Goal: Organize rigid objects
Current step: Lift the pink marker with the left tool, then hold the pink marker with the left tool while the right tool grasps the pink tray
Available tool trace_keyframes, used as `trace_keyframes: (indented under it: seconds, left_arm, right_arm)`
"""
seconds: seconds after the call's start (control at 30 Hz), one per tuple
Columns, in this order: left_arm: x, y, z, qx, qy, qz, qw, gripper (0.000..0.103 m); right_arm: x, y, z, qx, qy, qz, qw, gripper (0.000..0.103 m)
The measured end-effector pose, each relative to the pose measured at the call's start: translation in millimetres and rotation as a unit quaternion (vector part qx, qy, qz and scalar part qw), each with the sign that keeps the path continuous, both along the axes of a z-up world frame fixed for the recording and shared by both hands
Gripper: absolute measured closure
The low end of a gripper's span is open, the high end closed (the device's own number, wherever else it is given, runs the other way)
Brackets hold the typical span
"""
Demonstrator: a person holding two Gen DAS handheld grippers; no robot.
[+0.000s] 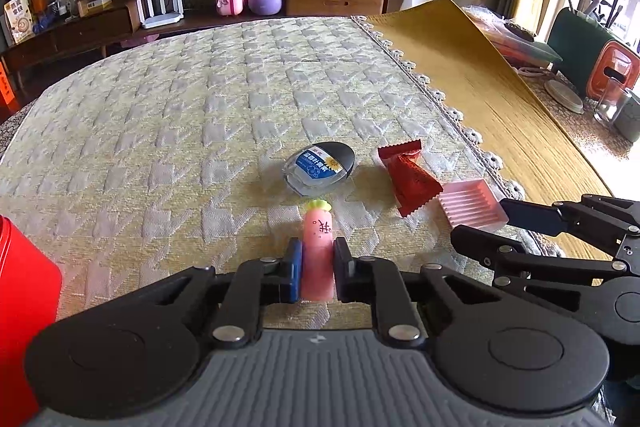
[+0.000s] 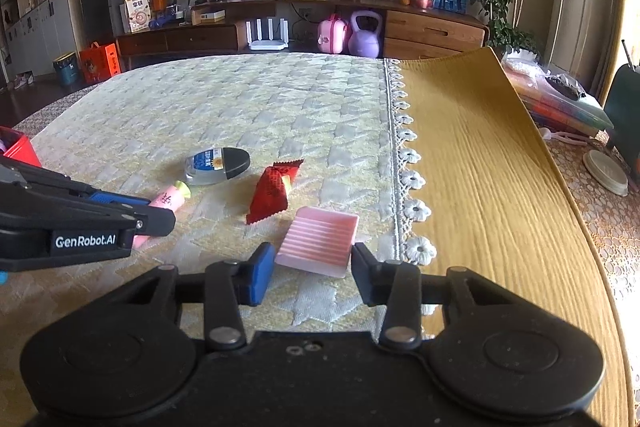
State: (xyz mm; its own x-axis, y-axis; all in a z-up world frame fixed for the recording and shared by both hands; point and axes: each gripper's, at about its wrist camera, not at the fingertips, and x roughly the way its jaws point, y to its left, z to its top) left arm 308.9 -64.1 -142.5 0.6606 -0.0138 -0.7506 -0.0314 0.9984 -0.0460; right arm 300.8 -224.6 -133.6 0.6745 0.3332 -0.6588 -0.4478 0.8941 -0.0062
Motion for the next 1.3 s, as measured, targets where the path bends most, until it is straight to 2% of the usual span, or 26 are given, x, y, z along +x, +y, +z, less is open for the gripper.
trace_keyframes:
  seconds: [0.6, 0.97, 1.3]
  left_arm:
    - [-63, 19, 52, -0.025, -0.008, 0.009, 0.9996, 0.087]
    - [-109, 49, 83, -0.028, -0.020, 0.028, 0.9990, 0.087]
    - [-150, 96, 103, -0.037, -0.034, 0.056, 0.9972, 0.087]
  right_arm:
    - [-66, 7, 49, 0.054, 0.005, 0.009, 0.998, 0.061]
    - [-109, 37, 84, 0.070, -0.008, 0.041, 0.997, 0.061]
    - [-135, 78, 104, 0.072, -0.012, 0.076, 0.994, 0.061]
